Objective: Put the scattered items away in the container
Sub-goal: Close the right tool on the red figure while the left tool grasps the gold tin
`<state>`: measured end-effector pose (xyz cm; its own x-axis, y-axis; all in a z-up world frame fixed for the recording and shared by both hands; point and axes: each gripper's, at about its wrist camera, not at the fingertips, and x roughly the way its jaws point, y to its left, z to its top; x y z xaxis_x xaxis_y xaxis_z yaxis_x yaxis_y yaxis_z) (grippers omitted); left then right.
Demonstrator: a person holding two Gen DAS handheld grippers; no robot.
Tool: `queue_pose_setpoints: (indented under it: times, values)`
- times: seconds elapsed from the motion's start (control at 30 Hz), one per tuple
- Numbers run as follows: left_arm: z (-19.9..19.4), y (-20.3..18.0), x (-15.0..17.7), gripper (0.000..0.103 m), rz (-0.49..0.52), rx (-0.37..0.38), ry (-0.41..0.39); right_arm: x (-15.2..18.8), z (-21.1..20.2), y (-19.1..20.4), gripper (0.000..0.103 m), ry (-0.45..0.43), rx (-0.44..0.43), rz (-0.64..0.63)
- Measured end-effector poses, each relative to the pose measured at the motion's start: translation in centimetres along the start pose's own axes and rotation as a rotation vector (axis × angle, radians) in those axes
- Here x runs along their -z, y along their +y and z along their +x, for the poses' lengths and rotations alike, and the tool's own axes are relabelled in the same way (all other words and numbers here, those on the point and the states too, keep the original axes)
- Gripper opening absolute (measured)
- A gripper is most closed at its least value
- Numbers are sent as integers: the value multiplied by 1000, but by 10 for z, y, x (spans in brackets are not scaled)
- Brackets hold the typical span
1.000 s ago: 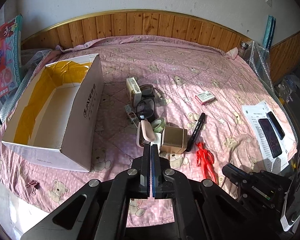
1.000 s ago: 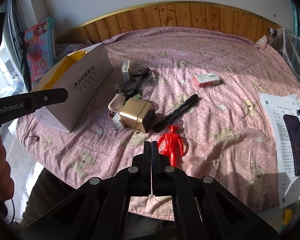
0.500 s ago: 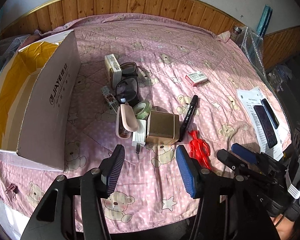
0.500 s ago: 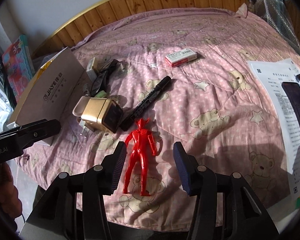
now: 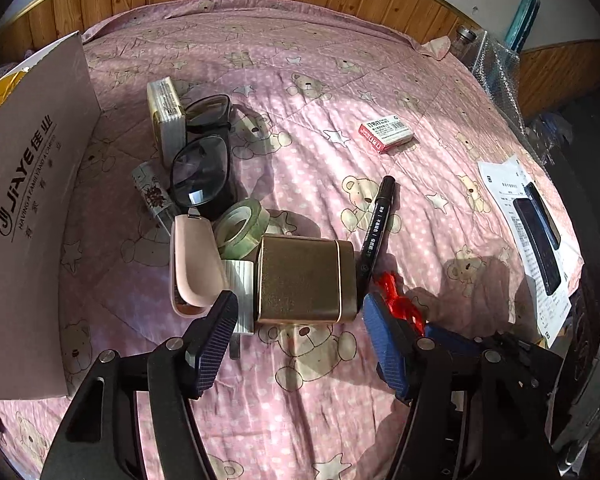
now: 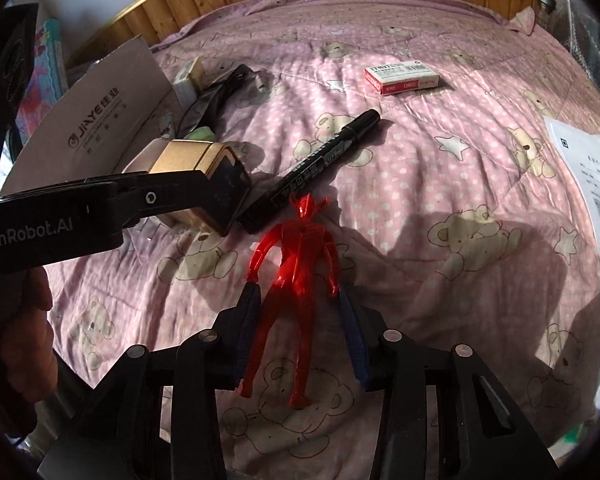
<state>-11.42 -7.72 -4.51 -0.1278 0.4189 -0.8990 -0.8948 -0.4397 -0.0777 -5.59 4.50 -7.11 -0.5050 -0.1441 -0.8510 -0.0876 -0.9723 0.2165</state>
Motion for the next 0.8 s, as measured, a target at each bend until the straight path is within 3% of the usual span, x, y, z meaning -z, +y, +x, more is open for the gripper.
queue_pose_setpoints:
  times: [0.2,0.37,0.4,0.43,0.53,0.57,0.6,0.7,0.8]
  values:
    - [-1,13,-1,73,-3,-4,-41,-7,-13,-49,42,-34,-1,176]
    - [-5,36,6,80,-84,27,-38,-11,-28,-52,42,-99,21,168]
    - [-7,39,8,80,-91,21,-43,-11,-28,-53,42,-101,-32,187]
    - [-9,41,10,80,-98,13,-48,-10,-27,-58,42,-95,-142,243]
    - [-15,46,14,80,-109,-9,-48,-3,-1,-77,45,-14,-589,490]
    - [-16,46,16,80,-111,-11,-47,3,7,-82,44,8,-627,553]
    - [-17,47,17,80,-114,-10,-46,9,12,-88,51,20,-572,584]
    - [-20,46,21,80,-110,-13,-49,15,4,-95,49,-6,-502,574]
    - [-25,44,22,80,-108,-1,-60,5,-23,-75,56,-54,-239,389]
